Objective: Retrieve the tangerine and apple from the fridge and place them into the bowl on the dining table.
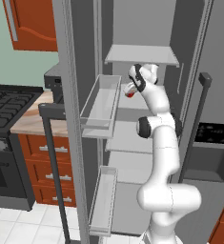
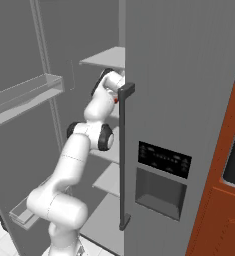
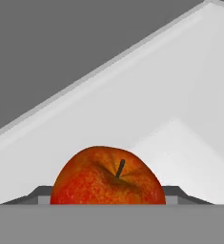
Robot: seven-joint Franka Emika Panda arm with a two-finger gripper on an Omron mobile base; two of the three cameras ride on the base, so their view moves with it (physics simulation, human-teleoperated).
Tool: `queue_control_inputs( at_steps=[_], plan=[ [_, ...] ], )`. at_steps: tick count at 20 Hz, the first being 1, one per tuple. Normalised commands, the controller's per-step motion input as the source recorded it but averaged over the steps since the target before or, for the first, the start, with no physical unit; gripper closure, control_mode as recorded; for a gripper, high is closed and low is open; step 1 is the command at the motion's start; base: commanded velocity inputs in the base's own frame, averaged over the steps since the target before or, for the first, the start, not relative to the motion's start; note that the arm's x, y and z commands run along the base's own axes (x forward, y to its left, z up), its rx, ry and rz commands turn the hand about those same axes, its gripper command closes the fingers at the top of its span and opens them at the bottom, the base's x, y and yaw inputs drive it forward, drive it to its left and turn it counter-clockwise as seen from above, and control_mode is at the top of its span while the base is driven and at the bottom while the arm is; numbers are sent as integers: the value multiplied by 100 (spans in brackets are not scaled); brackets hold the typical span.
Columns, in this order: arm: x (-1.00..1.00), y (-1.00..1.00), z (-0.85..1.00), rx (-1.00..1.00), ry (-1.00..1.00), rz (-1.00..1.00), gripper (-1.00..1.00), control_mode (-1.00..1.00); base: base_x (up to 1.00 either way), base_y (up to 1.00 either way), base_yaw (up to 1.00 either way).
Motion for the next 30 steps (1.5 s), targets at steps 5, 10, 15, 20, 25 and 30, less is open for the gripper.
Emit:
queue_control_inputs(
  at_steps=[5,10,15,20,25,30],
  plan=[
    [-100,45,-83,-19,-14,0,100,-100,0,0,0],
    [-100,83,-93,-34,-43,0,100,-100,0,0,0],
    [-100,89,-95,-35,-65,0,100,-100,0,0,0],
    [-100,31,-27,-12,-32,0,100,-100,0,0,0],
    [-100,-13,56,0,-9,-3,100,-100,0,0,0],
    [-100,-43,100,5,1,-6,100,-100,0,0,0]
  ],
)
